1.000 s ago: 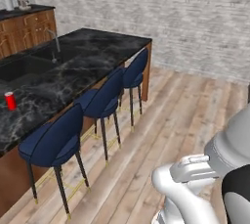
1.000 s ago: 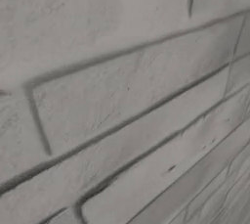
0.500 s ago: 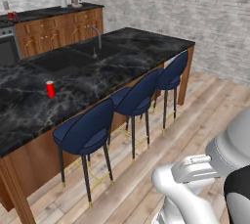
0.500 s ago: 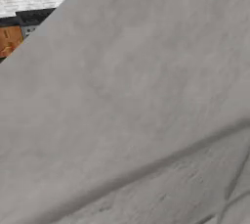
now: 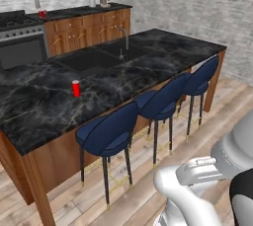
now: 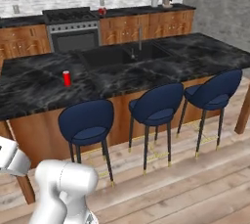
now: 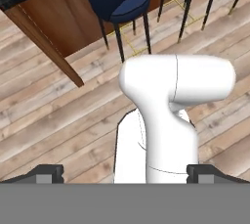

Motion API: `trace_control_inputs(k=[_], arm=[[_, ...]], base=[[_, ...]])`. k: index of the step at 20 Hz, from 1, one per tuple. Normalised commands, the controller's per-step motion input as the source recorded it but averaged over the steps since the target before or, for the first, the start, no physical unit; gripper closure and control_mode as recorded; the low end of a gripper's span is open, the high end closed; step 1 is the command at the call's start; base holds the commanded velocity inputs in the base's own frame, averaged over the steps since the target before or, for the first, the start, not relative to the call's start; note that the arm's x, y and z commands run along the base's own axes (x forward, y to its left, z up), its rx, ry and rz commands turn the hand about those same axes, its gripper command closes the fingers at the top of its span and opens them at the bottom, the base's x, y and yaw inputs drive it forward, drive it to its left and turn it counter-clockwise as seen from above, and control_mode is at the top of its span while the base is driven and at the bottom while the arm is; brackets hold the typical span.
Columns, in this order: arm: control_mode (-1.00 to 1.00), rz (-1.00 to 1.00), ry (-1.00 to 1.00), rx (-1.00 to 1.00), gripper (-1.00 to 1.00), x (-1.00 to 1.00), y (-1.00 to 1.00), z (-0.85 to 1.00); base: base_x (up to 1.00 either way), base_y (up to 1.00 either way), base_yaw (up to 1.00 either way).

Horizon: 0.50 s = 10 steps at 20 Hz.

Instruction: Four empty soda cans are scattered around the kitchen. Gather all the cans and cluster them next to the stove for recycling.

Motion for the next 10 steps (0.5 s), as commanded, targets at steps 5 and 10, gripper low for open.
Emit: trace_control_inputs(k=[5,10], arm=[[1.00,0.00,0.00,0.00,-1.00,0.00,0.00,0.00],[1.00,0.00,0.00,0.00,-1.00,0.00,0.00,0.00]], base=[[0.43,0.33,0.33],[0.36,0.02,0.33]])
